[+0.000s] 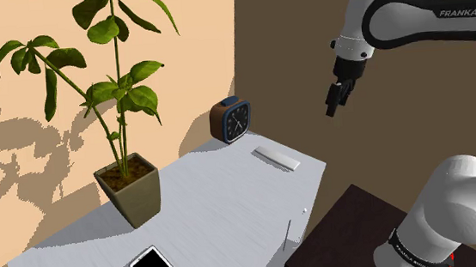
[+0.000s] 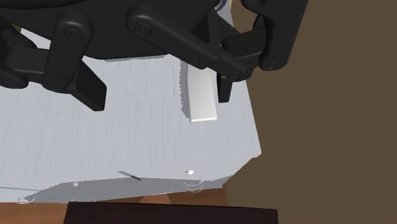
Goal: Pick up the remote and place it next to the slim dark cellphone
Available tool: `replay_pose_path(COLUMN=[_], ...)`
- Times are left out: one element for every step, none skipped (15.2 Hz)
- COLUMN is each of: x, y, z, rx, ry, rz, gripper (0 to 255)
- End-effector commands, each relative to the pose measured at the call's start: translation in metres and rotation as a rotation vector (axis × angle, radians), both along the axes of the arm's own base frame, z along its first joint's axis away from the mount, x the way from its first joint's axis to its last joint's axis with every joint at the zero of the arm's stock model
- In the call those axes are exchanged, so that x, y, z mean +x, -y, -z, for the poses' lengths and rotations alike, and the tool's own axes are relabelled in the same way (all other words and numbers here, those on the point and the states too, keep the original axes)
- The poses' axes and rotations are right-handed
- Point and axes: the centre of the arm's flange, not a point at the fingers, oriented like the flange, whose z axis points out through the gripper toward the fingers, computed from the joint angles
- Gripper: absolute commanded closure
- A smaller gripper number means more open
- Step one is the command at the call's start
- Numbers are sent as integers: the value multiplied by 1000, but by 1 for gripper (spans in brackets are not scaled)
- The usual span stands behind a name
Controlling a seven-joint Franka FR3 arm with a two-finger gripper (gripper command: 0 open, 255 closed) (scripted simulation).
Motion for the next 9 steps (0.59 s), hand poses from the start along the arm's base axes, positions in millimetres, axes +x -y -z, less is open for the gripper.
replay_pose_path(x=[0, 8, 17, 25, 33, 42, 50, 58, 66], y=[0, 1, 3, 4, 5, 6, 7, 8, 9], z=[0, 10, 21, 31, 41, 52, 62, 73, 83], rx=[0, 1, 2, 4, 5, 6, 7, 8, 10], ry=[0, -2, -3, -5, -6, -8, -10, -11, -13], rz=[0, -2, -4, -6, -8, -10, -12, -14, -16], gripper=[0, 0, 0, 0, 0, 0, 0, 0, 0])
